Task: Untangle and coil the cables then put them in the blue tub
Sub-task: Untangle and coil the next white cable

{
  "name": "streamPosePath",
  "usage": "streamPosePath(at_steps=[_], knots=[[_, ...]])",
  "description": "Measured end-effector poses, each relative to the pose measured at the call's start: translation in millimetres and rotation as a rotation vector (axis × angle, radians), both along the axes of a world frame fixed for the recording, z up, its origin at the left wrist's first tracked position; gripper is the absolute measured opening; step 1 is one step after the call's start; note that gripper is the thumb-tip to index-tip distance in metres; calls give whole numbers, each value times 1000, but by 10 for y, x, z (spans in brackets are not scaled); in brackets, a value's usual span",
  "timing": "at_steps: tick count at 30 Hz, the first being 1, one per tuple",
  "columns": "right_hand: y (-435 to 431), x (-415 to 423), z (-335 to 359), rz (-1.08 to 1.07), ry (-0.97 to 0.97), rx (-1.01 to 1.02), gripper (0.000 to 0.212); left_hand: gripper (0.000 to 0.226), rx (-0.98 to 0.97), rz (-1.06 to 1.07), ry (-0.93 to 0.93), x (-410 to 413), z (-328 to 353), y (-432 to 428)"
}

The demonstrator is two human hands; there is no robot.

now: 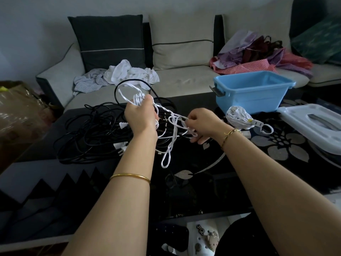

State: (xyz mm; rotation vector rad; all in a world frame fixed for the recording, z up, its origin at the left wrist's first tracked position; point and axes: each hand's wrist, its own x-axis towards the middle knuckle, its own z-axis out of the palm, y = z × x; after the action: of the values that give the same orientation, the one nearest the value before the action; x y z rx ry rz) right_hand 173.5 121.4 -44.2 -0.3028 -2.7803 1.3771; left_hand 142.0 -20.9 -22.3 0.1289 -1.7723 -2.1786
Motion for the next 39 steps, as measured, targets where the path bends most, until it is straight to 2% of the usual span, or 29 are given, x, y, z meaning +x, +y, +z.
streamPosePath(at_steps=[2, 4, 7, 12, 20, 23, 26, 29, 31, 34, 37, 39], knots=[[-8, 35, 1, -46, -109, 83, 32, 24, 35, -17, -5, 10, 4, 10], [-26, 36, 12, -70, -71, 61, 30, 24, 40, -37, -16, 23, 13, 19], [4, -21, 4, -209, 11, -423, 23, 23, 39, -68, -39, 14, 8, 32], [0, 8, 84, -184, 137, -692, 13, 22, 62, -117, -162, -39, -81, 39], [-12, 19, 90, -85, 8, -1168, 10, 26, 58, 18, -193, -121, -149, 5], [16, 38, 117, 29, -79, -1122, 10, 23, 40, 47, -202, -124, -183, -17], [31, 52, 113, 108, -228, -940, 13, 14, 43, 44, -207, -112, -175, -20], [28, 41, 116, 80, -273, -772, 18, 7, 32, -7, -219, -82, -140, -23], [15, 29, 124, 62, -228, -728, 24, 8, 12, -68, -239, -65, -107, -31], [-5, 3, 122, -13, -49, -723, 27, 13, -55, -243, -304, -57, -68, -61], [-2, -22, 108, -153, 158, -596, 23, 25, -51, -450, -364, -56, -88, -87], [-14, -31, 92, -219, 259, -524, 25, 32, -129, -479, -369, -44, -106, -64]])
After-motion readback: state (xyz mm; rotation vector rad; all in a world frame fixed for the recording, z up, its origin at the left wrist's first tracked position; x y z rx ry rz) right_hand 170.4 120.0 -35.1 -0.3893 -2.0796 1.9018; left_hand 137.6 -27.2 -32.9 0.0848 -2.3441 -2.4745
